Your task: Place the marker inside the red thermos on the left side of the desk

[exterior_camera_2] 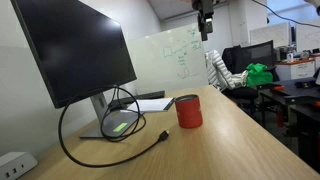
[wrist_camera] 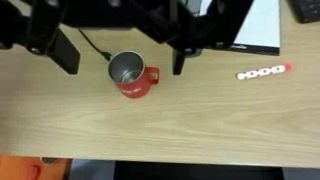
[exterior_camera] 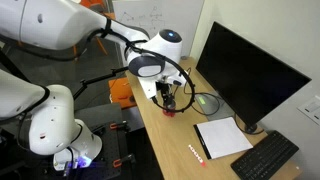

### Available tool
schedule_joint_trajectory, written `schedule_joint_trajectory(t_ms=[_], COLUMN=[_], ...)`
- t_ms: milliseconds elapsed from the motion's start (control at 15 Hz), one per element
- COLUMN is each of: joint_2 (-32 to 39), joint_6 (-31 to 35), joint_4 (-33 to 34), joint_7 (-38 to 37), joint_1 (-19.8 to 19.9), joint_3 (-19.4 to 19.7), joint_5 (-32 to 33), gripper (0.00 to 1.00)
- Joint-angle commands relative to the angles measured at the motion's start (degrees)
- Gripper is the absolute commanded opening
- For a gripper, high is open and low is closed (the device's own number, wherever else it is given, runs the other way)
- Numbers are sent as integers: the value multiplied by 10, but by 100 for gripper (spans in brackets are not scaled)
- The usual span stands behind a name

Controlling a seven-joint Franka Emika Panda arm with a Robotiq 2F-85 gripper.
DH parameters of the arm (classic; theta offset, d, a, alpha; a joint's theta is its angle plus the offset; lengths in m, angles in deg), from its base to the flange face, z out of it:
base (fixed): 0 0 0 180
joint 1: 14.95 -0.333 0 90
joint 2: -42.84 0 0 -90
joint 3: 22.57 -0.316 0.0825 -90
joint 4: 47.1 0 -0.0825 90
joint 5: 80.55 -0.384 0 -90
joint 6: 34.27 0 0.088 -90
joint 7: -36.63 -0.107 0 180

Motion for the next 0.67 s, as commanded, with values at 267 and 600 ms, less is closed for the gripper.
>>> schedule_joint_trajectory(t_ms=[267, 600], joint_2=[0, 21], joint_6=[-2, 49], joint_4=[1, 14], joint_7=[2, -84], joint_1=[5, 17], joint_3=[-5, -21], joint_5=[-2, -13], gripper=[100, 100])
